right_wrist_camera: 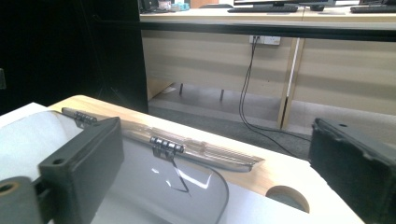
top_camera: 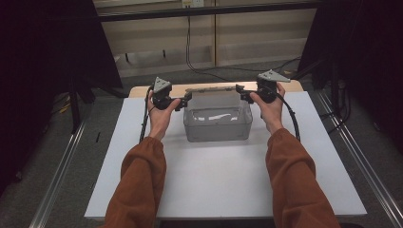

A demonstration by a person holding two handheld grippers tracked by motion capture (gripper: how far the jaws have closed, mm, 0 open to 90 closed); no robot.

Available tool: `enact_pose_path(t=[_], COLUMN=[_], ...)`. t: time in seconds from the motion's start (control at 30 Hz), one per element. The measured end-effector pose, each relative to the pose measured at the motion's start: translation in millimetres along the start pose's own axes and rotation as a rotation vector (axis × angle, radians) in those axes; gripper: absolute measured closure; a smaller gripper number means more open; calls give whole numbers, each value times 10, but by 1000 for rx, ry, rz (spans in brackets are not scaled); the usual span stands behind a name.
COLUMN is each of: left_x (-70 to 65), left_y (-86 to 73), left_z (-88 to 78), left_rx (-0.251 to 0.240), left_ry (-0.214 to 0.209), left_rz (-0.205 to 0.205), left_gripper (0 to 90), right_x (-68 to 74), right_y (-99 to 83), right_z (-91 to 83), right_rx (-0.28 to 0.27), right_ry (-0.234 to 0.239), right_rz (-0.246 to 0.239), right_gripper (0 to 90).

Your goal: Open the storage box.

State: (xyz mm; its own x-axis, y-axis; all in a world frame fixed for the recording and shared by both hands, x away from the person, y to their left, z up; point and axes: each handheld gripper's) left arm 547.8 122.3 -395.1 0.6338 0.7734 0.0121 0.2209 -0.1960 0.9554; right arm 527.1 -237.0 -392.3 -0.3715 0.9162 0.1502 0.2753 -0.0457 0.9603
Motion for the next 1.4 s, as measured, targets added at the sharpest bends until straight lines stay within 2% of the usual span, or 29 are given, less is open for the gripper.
enact_pose_path(t=[0.07, 0.17, 0.23, 0.33, 0.43, 0.5, 0.6, 0.67, 0.77, 0.9, 1.03, 1.1, 1.4], left_x=[-25, -59, -76, -90, -99, -103, -122, -137, -191, -246, -285, -304, -354], left_y=[-11, -14, -6, -3, -20, -41, -54, -44, -32, -36, -40, -52, -121], left_z=[-16, -48, -83, -135, -186, -191, -224, -255, -309, -370, -429, -468, -631], left_rx=[13, 0, -9, -31, -53, -44, -55, -62, -74, -93, -100, -112, -126], left_ry=[-7, -15, -20, -16, -13, -27, -15, -21, -26, -17, -20, -39, -42], left_rz=[14, 13, 31, 31, 23, 31, 30, 45, 59, 67, 57, 52, 22], left_gripper=[40, 37, 29, 25, 22, 42, 41, 37, 35, 29, 27, 27, 27], right_x=[12, 29, 40, 72, 90, 92, 92, 97, 107, 131, 135, 143, 198], right_y=[-5, -8, -10, -10, -14, -26, -42, -49, -55, -60, -72, -82, -155], right_z=[-33, -84, -103, -136, -171, -191, -238, -277, -338, -424, -494, -530, -664], right_rx=[-1, -4, -7, -15, 1, -3, -8, -16, -14, -24, -31, -35, -45], right_ry=[0, -3, 1, 6, 0, 6, 4, -3, 10, 2, -2, 0, 4], right_rz=[-8, -11, -15, -26, -27, -29, -27, -27, -27, -51, -49, -58, -65], right_gripper=[23, 22, 22, 22, 30, 21, 21, 22, 23, 15, 9, 12, 6])
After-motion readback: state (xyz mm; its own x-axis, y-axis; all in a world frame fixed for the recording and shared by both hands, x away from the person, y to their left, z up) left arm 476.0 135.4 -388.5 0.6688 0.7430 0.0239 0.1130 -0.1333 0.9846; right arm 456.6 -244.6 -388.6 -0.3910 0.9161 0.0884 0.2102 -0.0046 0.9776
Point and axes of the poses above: each handheld gripper's, and its own axes: z roughly forward along the jaws, y roughly out of its top, x roughly to its left, and after that the axes turned 5 degrees about z, right-handed
